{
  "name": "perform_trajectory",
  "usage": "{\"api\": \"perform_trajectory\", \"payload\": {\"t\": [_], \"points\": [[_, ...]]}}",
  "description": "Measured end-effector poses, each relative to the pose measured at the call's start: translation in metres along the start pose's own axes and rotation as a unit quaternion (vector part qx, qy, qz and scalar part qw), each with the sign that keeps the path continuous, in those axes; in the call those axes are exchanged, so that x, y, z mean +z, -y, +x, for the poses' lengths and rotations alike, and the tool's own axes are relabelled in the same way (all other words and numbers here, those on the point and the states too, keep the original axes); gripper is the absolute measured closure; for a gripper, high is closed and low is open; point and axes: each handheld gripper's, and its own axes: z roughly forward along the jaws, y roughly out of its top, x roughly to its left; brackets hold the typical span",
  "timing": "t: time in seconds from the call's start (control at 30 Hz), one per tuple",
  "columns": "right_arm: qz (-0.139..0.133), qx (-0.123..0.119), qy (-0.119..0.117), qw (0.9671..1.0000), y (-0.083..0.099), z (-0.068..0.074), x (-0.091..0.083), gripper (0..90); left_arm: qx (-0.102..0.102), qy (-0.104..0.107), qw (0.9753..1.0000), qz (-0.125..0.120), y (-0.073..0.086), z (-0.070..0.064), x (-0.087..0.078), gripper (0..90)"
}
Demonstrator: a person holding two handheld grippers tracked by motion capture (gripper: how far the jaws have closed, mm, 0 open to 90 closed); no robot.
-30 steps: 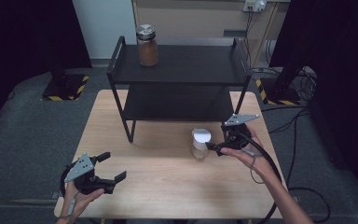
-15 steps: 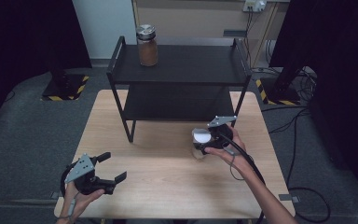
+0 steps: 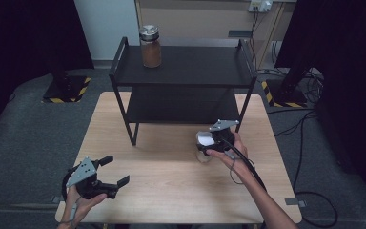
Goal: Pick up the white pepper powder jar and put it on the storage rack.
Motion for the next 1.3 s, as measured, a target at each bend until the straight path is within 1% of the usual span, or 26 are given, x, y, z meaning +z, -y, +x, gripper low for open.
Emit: {"api": "perform_trajectory", "payload": {"t": [0.07,0.3,0.37,0.47,0.6,0.8,0.93,1.03,1.17,1.3], "points": [[0.002,-0.008,0.002,1.0000,0.000,0.001,0.000,30.8,0.001,0.000,1.0000,0.001,0.000,0.000,0.000,0.5],[-0.006,-0.006,0.008,0.9999,0.003,0.005,0.000,31.3,0.001,0.000,1.0000,0.001,0.000,0.000,0.000,0.5],[-0.002,-0.008,0.006,0.9999,0.001,0.004,0.000,31.4,0.001,0.000,1.0000,0.001,0.000,0.000,0.000,0.6],[0.003,-0.005,0.002,1.0000,0.000,0.003,-0.002,31.4,0.000,0.000,1.0000,0.002,0.000,0.000,0.000,0.6],[0.007,-0.009,-0.007,0.9999,-0.004,0.002,-0.007,31.4,-0.002,0.000,1.0000,0.001,0.000,0.000,0.000,0.6],[0.007,-0.021,-0.021,0.9995,-0.016,0.001,-0.028,31.5,-0.003,-0.001,1.0000,-0.001,0.000,0.000,0.000,0.5],[0.008,-0.034,-0.032,0.9989,-0.030,0.001,-0.044,31.5,-0.003,-0.004,1.0000,-0.002,0.001,0.000,0.000,0.5],[0.006,-0.038,-0.042,0.9984,-0.040,0.000,-0.056,31.4,-0.004,-0.004,1.0000,-0.005,0.001,0.000,-0.001,0.3],[0.004,-0.049,-0.056,0.9973,-0.057,0.000,-0.073,31.5,-0.006,-0.002,0.9999,-0.009,0.002,0.001,-0.001,0.0],[0.007,-0.060,-0.072,0.9956,-0.078,-0.002,-0.090,31.5,-0.005,-0.002,1.0000,-0.007,0.002,0.001,-0.001,0.0]]}}
